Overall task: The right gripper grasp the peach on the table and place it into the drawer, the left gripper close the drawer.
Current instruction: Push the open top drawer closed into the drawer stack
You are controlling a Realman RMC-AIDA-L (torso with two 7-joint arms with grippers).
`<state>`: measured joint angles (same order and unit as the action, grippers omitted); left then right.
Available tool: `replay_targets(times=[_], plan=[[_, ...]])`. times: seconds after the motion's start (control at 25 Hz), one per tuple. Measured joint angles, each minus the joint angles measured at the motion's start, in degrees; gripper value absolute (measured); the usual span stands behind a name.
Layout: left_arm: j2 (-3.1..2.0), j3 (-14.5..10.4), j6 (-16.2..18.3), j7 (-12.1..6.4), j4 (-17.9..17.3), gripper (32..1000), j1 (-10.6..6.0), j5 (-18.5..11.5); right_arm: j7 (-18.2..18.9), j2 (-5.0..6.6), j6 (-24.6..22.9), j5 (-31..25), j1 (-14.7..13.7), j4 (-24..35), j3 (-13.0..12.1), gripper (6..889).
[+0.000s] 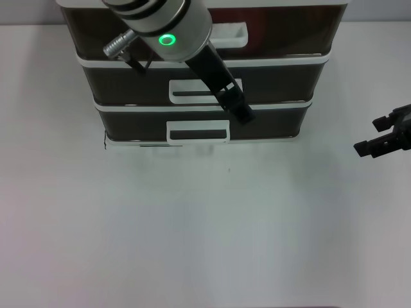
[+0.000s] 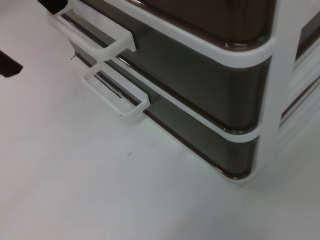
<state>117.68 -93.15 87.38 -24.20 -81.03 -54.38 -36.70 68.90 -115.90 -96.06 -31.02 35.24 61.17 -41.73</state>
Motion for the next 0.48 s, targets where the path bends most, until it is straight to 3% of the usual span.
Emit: replay_targets(times=[0.48], plan=[[0.02, 0.0, 0.4, 0.35, -0.4, 817, 0.20, -0.4, 0.0, -0.11, 0.0, 0.0, 0.1, 0.0, -0.1, 793]])
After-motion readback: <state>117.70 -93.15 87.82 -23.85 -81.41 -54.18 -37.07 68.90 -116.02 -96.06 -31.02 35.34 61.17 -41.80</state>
